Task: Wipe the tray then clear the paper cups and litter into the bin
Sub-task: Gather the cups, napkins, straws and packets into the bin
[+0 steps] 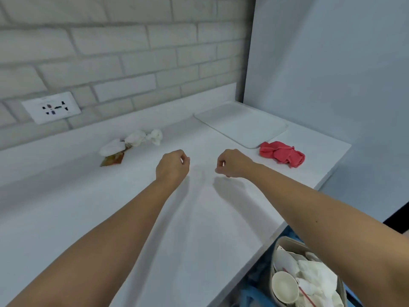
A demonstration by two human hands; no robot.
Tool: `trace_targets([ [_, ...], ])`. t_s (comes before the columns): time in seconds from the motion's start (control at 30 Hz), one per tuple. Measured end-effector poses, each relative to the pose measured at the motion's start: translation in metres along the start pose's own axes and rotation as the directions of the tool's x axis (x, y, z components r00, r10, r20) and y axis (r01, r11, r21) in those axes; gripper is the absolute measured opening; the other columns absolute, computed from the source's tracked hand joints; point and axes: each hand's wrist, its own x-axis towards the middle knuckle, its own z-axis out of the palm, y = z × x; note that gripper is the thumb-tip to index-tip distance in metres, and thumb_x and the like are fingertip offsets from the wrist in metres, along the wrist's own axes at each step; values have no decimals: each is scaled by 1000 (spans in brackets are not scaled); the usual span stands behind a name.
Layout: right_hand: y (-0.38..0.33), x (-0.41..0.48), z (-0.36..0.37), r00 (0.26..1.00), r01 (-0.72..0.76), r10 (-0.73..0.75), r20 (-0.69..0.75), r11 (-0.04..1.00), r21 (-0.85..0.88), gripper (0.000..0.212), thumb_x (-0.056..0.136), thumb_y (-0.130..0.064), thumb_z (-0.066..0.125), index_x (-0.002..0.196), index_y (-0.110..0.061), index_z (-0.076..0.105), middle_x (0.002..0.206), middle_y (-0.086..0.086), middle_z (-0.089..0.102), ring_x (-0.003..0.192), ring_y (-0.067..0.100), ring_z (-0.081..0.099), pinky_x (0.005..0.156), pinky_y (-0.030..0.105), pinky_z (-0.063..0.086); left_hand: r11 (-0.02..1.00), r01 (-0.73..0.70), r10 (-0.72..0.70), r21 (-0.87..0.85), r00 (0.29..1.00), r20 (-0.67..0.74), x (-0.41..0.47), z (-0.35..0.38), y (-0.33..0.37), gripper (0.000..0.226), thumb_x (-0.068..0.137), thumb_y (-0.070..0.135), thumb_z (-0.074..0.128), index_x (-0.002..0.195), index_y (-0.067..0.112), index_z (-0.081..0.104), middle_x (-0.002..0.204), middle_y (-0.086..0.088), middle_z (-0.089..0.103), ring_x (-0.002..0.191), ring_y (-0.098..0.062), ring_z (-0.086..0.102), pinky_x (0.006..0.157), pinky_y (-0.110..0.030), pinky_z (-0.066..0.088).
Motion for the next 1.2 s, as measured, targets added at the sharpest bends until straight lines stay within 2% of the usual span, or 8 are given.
trace_targets([
  [0.17, -47, 36, 21, 999, 50, -50, 13, 999, 8, 17, 86, -16, 57, 68, -16, 55, 61, -8, 50, 72, 18, 53, 66, 26, 42, 990, 113, -115, 87, 993, 21, 28, -29, -76, 21, 93, 30, 48, 94, 14, 61, 86, -1, 61, 77, -19, 55, 61, -27, 39],
  [0.3, -72, 62, 35, 996, 83, -83, 17, 997, -7, 10, 86, -17, 56, 76, -15, 58, 83, -2, 57, 77, 17, 52, 57, 23, 36, 975, 181, -186, 125, 982, 26, 45, -45, -124, 20, 94, 30, 48, 100, 14, 59, 86, -1, 59, 80, -19, 55, 64, -28, 41],
  [0.5, -94, 108, 47, 992, 126, -125, 28, 991, -46, 10, 86, -15, 54, 77, -13, 60, 91, -2, 57, 81, 16, 51, 67, 26, 40, 961, 241, -241, 136, 970, -18, 70, -55, -163, 19, 93, 26, 50, 99, 11, 60, 93, -4, 60, 83, -18, 51, 70, -27, 39],
  [0.63, -106, 144, 52, 985, 171, -172, -16, 984, -54, 17, 87, -10, 53, 99, -6, 65, 99, 1, 46, 89, 18, 47, 73, 27, 40, 953, 263, -260, 148, 965, -39, 89, -56, -175, 19, 90, 25, 52, 97, 10, 62, 108, -11, 55, 102, -28, 52, 75, -32, 45],
  [0.77, -119, 185, 56, 978, 197, -201, -47, 977, -78, 38, 88, -10, 55, 125, -13, 51, 127, 8, 36, 115, 26, 41, 81, 32, 44, 922, 294, -288, 252, 956, -60, 112, -59, -184, 38, 86, 36, 58, 114, 11, 57, 127, -9, 39, 117, -29, 38, 90, -37, 42],
  [0.93, -129, 230, 68, 976, 206, -213, -42, 970, -132, 59, 86, -8, 52, 140, -19, 32, 143, 5, 24, 125, 29, 33, 83, 36, 47, 898, 321, -351, 302, 935, 52, 129, -52, -194, 96, 70, 62, 65, 143, 21, 19, 146, 0, 24, 131, -29, 27, 100, -45, 33],
  [1.1, -133, 260, 81, 976, 216, -219, 8, 957, -191, 63, 94, -19, 45, 148, -26, 14, 153, 2, 14, 132, 33, 27, 94, 40, 41, 852, 382, -425, 358, 904, 47, 138, -47, -197, 75, 77, 50, 62, 137, 18, 29, 131, -4, 34, 123, -31, 33, 94, -42, 36],
  [1.2, -135, 270, 88, 979, 205, -202, 40, 939, -276, 44, 97, -22, 39, 140, -15, 32, 141, 7, 30, 127, 31, 32, 91, 37, 40, 852, 377, -430, 362, 899, 77, 139, -49, -198, 60, 81, 40, 58, 129, 10, 39, 126, -8, 34, 118, -33, 35, 90, -37, 38],
])
